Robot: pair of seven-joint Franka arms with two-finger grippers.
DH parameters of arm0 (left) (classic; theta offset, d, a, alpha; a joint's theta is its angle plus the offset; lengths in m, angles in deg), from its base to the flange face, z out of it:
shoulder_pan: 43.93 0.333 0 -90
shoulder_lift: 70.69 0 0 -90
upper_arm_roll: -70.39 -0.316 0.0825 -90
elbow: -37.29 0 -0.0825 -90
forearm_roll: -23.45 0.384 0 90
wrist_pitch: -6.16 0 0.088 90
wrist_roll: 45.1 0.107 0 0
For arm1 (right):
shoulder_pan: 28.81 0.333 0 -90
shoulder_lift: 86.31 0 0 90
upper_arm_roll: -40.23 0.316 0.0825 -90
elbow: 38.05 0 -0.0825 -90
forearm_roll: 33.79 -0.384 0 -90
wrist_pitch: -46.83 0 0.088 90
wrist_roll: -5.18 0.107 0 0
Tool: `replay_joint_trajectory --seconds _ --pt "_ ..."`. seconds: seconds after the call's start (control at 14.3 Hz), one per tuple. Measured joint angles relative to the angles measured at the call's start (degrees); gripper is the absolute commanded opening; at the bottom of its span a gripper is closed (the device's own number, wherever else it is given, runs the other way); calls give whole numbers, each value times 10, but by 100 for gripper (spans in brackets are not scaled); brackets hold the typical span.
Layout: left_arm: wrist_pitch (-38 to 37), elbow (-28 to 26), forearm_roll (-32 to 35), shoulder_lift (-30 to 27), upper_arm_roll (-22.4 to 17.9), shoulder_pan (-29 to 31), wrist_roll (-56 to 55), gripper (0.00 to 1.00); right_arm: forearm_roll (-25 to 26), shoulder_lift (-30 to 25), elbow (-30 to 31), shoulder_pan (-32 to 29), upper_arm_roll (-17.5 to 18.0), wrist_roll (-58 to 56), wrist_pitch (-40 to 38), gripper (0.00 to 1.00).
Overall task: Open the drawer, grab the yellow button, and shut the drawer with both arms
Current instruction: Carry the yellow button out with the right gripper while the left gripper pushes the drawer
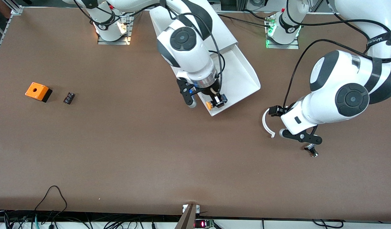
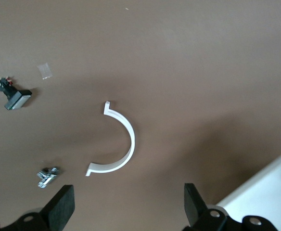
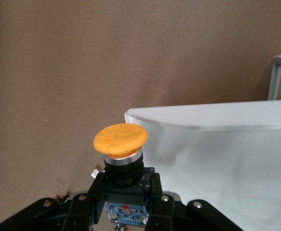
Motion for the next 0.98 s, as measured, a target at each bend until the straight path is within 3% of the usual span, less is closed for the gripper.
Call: replay_joint_trajectory --seconds 0.35,0.98 --pt "110 -65 -1 6 6 -9 -162 100 -30 -36 -1 -53 -2 -150 -68 0" --pt "179 -170 2 -8 13 -117 -422 99 -40 -88 25 -204 -24 -596 -254 0"
